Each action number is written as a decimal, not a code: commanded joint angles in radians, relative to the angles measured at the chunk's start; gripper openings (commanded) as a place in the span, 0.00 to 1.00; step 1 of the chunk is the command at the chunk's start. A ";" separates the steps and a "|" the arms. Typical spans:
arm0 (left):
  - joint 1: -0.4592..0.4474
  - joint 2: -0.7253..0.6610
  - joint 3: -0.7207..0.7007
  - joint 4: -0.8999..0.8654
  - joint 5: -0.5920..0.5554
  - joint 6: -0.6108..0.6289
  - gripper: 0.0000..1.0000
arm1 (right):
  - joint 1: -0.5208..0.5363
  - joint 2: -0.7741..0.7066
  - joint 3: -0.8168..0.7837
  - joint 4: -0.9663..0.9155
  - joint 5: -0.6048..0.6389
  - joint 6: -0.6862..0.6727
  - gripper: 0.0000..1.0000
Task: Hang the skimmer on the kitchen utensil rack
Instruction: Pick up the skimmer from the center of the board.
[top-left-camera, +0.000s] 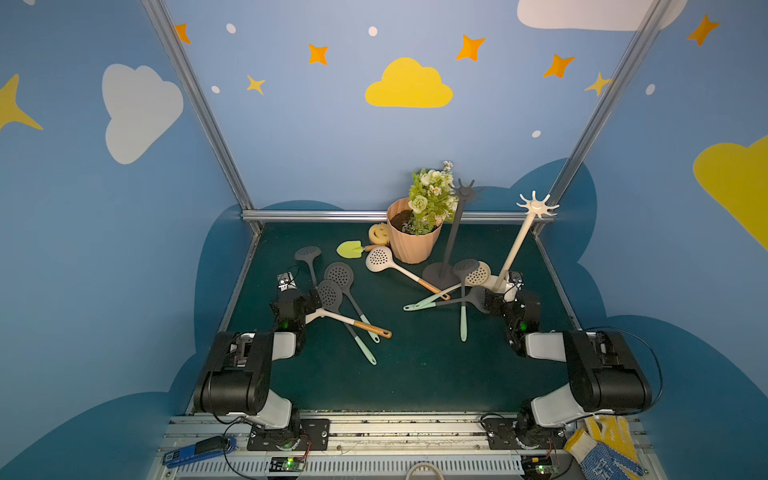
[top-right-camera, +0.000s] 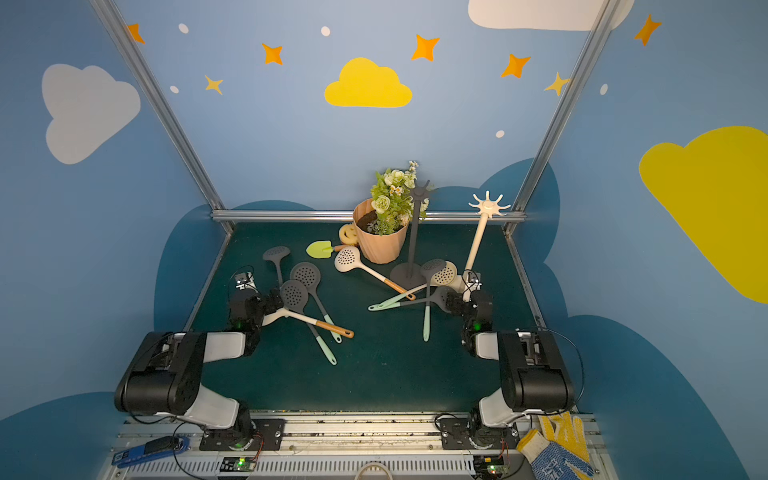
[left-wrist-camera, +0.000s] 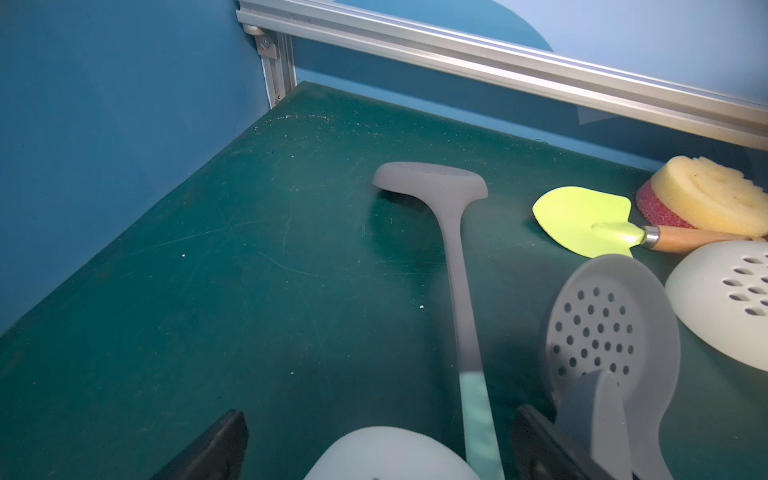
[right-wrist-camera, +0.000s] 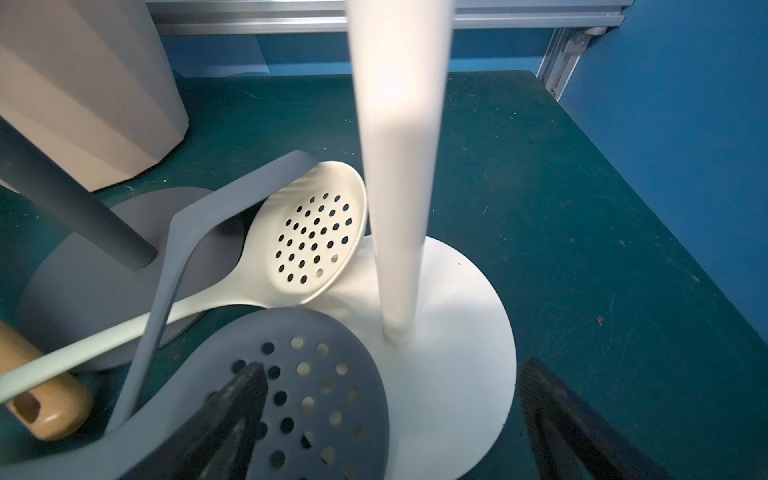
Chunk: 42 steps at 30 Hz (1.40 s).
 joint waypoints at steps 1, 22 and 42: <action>-0.005 0.012 0.015 -0.006 -0.010 0.011 1.00 | -0.002 -0.013 0.008 -0.005 -0.009 0.011 0.94; -0.024 0.006 0.007 0.006 -0.038 0.022 1.00 | -0.003 -0.015 0.009 -0.006 -0.012 0.011 0.94; -0.056 -0.107 0.081 -0.198 -0.091 0.045 1.00 | 0.052 -0.247 -0.034 -0.161 0.195 0.043 0.94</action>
